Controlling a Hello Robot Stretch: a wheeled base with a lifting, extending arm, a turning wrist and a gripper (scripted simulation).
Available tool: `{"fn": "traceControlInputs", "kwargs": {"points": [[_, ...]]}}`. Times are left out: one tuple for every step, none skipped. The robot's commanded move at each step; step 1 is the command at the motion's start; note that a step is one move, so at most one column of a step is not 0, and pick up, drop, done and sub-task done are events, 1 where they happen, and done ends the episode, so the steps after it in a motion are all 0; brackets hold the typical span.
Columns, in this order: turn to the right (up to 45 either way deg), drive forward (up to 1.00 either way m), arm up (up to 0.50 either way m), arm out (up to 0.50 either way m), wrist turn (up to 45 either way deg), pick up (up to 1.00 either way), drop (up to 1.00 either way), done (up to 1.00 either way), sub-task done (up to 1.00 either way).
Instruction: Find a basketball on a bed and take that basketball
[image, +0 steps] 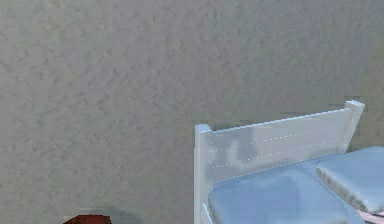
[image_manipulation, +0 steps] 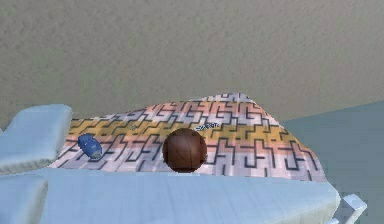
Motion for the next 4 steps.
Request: {"fn": "traceControlInputs", "kwargs": {"points": [[0.0, 0.0, 0.0, 0.4, 0.0, 0.0, 0.0, 0.0, 0.0], [0.0, 0.0, 0.0, 0.0, 45.0, 0.0, 0.0, 0.0, 0.0], [0.0, 0.0, 0.0, 0.0, 45.0, 0.0, 0.0, 0.0, 0.0], [0.0, 0.0, 0.0, 0.0, 45.0, 0.0, 0.0, 0.0, 0.0]]}}
